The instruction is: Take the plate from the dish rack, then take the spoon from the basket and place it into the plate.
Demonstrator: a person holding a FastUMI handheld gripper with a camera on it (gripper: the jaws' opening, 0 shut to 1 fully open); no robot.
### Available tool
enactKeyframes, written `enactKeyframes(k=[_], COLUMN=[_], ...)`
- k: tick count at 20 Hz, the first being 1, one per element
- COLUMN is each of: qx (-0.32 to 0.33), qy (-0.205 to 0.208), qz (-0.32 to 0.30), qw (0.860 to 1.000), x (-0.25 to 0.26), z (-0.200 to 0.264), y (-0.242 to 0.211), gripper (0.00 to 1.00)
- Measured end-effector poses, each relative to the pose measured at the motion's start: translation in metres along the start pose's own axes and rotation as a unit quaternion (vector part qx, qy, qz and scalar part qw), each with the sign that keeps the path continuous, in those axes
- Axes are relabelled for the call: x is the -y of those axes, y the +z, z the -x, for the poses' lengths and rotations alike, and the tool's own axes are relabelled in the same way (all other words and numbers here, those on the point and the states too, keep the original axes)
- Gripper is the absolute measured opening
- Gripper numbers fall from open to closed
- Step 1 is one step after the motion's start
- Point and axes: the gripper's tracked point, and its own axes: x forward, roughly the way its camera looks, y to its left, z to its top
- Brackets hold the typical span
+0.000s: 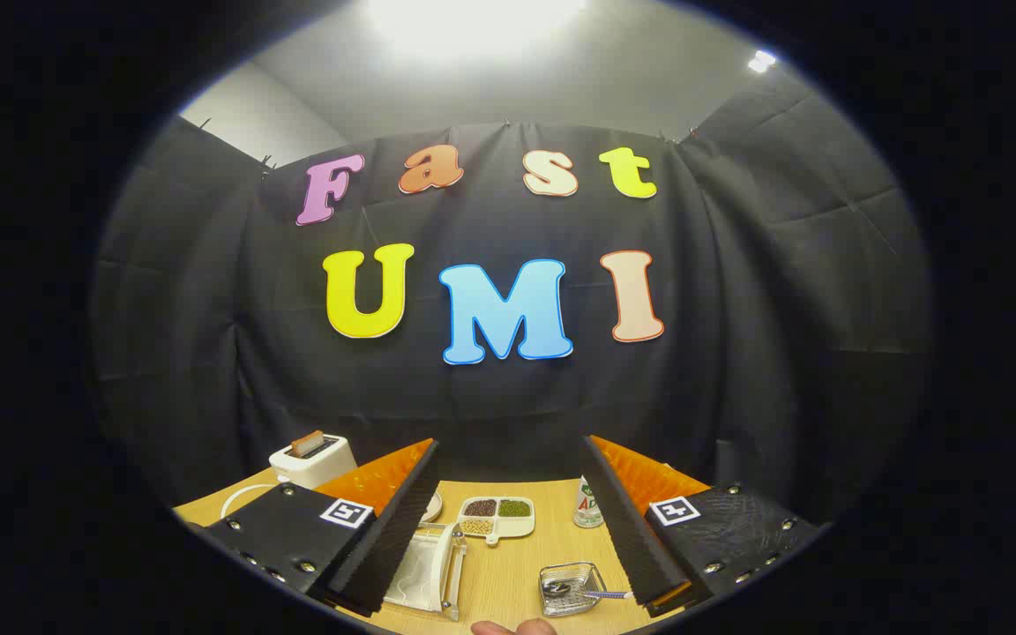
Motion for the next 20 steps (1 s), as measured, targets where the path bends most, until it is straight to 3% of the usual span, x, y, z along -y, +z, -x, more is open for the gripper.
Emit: enactKeyframes(k=[14,20], qx=[-0.002,-0.055], qy=[-0.002,0.007], qz=[-0.002,-0.011], qw=[1.000,0.998], x=[-0.015,-0.032], z=[-0.014,-0.030], y=[0.012,0.002], gripper=[0.98,0.98])
